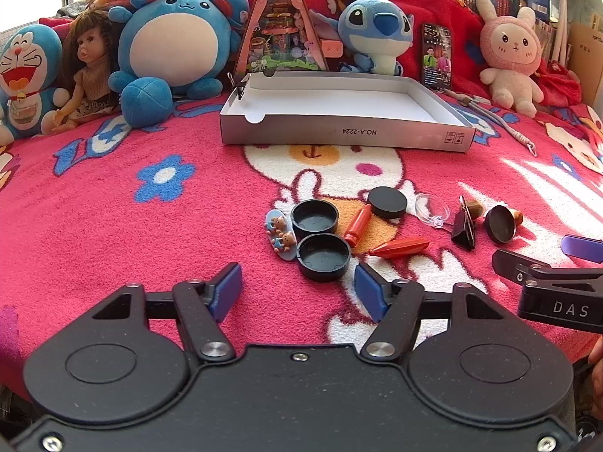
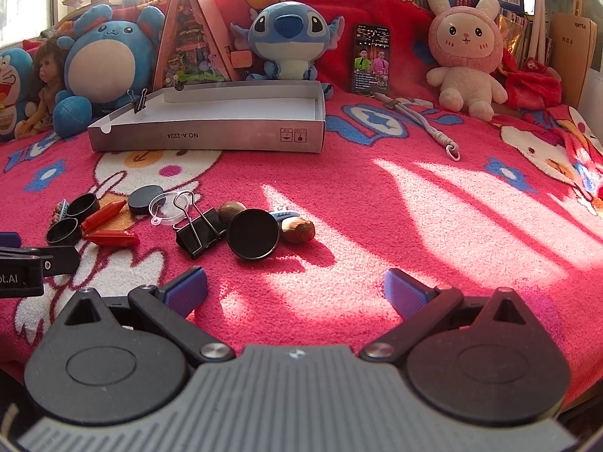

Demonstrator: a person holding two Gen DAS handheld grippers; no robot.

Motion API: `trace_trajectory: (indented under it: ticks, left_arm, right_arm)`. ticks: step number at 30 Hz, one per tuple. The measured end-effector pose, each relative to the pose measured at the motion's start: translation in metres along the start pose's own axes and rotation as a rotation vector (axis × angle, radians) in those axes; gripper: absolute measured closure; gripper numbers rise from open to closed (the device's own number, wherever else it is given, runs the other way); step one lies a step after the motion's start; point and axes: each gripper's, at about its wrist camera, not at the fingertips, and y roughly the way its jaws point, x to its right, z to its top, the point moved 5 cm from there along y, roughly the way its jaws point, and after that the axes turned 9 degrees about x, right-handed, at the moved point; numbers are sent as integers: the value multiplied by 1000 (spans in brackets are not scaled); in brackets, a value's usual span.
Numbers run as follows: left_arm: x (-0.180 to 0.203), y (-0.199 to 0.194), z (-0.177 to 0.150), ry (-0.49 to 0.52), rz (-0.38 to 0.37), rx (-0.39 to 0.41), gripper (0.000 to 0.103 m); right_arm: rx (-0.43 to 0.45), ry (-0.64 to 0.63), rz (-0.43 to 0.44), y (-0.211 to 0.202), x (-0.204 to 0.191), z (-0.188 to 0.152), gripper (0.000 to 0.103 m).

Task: Organize rigid objects
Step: 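Grasp the black cup with the left tool while the right tool grasps a black lid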

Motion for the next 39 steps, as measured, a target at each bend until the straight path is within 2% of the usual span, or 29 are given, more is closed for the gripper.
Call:
trace_trajectory:
  ticks: [2, 7, 10, 15, 17, 24, 28, 30, 31, 32, 35, 39]
  left_arm:
    - [3, -3, 2, 1, -9, 11, 58]
    - [5, -2, 5, -31, -33, 19, 72]
    - [6, 1, 6, -44, -43, 15, 74]
    - [5, 3, 8, -55, -42, 23, 74]
    - [5, 4, 9, -56, -45, 28, 74]
    - [3, 7, 10, -62, -55, 34, 74]
    - [5, 7, 10, -61, -55, 46, 66]
    - [6, 8, 10, -54, -57, 51, 66]
    - [7, 8, 10, -51, -58, 52, 66]
    - [8, 9, 10, -50, -55, 54, 72]
    - [8, 6, 11, -59, -42, 64, 73]
    - [13, -3, 11, -40, -65, 76, 73]
  right_arm:
    - [28, -2, 17, -4, -2, 2, 4]
    - [93, -25, 57, -11, -9, 11, 14]
    - [87, -25, 84, -7, -12, 14, 22]
    - [58, -29, 115, 0, -21, 10, 46]
    - [44, -31, 112, 4, -22, 8, 53]
    - [40, -22, 93, 13, -21, 10, 57]
    - [44, -10, 87, 15, -19, 13, 59]
    - [46, -5, 85, 15, -18, 14, 65]
    - [46, -3, 84, 15, -18, 14, 65]
    - [43, -2, 83, 15, -19, 14, 65]
    - [41, -7, 100, 12, -22, 13, 65]
    - [31, -32, 141, 4, -31, 11, 65]
